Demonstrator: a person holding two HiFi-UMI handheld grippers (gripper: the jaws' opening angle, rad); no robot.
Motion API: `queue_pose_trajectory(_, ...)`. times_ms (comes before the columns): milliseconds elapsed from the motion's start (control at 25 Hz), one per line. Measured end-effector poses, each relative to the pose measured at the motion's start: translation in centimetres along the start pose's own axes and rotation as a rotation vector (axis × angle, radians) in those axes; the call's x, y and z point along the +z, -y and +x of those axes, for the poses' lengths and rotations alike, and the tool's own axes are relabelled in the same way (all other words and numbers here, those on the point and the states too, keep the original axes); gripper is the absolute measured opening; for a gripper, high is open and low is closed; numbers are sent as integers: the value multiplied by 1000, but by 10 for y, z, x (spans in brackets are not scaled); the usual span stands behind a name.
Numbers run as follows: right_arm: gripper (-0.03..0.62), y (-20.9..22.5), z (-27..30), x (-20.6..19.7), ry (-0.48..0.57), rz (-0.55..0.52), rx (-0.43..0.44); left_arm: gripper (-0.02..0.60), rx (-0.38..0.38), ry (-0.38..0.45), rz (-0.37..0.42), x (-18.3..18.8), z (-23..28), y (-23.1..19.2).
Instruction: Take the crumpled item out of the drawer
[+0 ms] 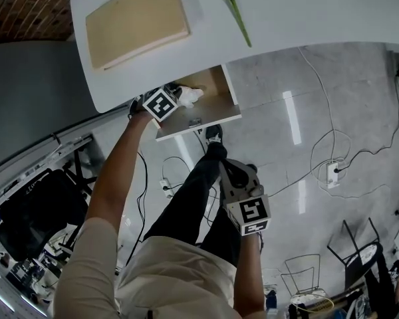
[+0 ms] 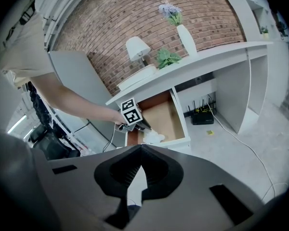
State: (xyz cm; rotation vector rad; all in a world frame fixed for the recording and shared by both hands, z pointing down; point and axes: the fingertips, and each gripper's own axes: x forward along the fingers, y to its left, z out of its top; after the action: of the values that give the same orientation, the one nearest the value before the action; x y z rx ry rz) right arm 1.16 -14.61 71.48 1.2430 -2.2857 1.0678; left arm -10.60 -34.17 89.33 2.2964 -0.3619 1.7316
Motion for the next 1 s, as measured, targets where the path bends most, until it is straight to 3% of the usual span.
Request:
queue_pose_trajectory(120,25,-3,-1,2,0,-6,0,41,-46,15,-11,-5,4,15)
queue_pose_trajectory(400,25,-9,3,4,-5,-27,17,21,22,62,3,-13,-1,19)
queue_pose_trajectory(600,25,-15,5,1,-24,-60,40,20,29,98,-25,-15,-11,27)
queue_pose_trajectory(1000,25,-31,-12,-7,-46,-94,74,18,-42,115,-33,-21,-27,75)
